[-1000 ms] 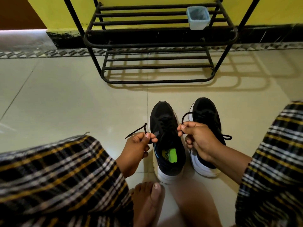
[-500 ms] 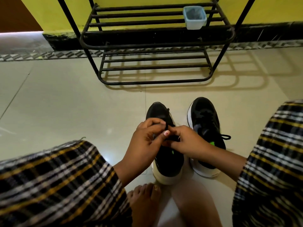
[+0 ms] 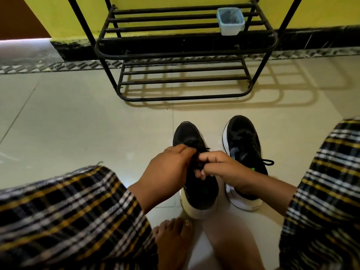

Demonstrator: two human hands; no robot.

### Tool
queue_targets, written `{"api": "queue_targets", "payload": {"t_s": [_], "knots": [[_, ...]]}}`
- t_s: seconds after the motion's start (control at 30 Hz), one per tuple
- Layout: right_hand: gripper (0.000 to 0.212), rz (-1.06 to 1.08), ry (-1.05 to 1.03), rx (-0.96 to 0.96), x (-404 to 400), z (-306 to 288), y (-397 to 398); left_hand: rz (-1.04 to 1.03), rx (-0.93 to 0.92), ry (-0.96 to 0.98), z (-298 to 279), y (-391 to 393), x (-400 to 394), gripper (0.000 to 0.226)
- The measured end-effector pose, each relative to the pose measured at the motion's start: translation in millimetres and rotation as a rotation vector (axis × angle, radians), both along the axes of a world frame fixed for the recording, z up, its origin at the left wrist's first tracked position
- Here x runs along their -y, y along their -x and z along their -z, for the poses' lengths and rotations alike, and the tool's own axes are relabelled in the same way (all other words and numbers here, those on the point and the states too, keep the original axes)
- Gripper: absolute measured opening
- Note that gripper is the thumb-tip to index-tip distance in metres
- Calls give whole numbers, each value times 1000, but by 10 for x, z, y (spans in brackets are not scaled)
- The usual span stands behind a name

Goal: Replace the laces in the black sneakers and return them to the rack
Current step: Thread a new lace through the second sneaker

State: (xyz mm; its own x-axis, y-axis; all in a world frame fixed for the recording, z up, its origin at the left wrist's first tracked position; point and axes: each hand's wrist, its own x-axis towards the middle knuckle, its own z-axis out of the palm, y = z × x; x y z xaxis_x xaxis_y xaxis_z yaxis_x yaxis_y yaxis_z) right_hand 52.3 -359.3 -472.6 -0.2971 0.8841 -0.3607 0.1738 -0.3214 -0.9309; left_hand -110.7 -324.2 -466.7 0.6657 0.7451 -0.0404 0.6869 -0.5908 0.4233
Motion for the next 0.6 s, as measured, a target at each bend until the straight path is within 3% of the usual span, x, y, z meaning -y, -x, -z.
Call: {"api": "queue_targets", "payload": {"t_s": [0.1,0.27,0.43,0.6], "knots": [[16,62,-63,35,5,-4,-28,32,-60,-94,-17,-13,-21,32],[13,209,-167,93,-20,57,-65,-16,-49,-63,-8,3,-35,21],[13,249,-187,95,-23,68,-78,-62,121,350,-29,-10,-16,22],[8,192,-222,75,-13,36,-90,-105,237,539,-43,-10,-2,16]]}}
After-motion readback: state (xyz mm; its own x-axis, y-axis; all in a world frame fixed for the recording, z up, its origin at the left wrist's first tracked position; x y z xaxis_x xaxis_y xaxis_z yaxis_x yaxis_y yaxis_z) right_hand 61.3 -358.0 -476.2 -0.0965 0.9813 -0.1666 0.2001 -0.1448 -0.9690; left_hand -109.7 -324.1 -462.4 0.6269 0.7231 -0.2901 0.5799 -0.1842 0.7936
